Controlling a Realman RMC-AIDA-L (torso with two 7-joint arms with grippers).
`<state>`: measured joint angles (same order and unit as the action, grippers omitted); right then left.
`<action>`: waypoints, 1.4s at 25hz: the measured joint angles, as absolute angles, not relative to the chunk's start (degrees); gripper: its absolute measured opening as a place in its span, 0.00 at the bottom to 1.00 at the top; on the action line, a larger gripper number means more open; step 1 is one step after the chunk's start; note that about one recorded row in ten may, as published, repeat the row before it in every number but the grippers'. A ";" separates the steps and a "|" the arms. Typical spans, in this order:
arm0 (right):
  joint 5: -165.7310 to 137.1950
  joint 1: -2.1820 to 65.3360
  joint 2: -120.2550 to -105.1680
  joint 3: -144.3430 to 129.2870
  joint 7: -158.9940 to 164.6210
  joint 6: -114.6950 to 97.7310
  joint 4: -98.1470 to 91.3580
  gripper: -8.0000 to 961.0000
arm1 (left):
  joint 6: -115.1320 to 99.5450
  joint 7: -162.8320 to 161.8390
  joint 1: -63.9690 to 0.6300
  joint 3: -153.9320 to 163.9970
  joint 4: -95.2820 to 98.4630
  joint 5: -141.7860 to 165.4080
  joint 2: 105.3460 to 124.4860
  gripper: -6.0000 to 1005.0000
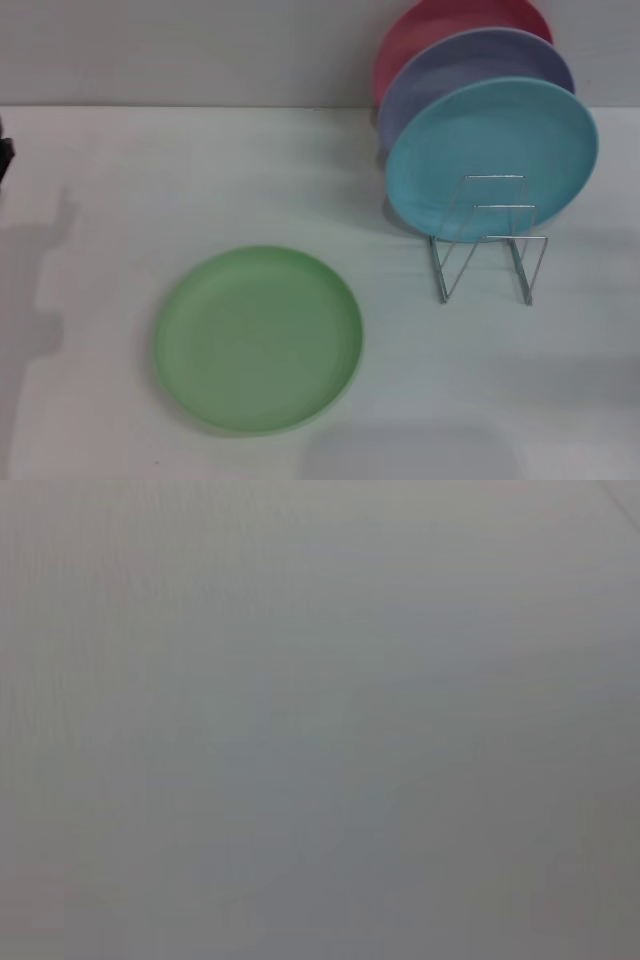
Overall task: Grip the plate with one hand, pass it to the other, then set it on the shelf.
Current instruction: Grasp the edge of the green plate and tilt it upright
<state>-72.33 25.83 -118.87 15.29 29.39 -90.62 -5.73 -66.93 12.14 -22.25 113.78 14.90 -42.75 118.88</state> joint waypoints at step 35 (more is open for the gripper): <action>-72.33 26.78 -118.78 15.10 29.35 -87.72 -5.48 0.71 | -40.62 6.83 -27.21 87.02 22.42 -17.46 118.65 0.87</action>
<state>-72.33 26.78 -118.78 15.10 29.35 -87.72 -5.48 -40.62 6.83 -27.21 87.02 22.42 -17.46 118.65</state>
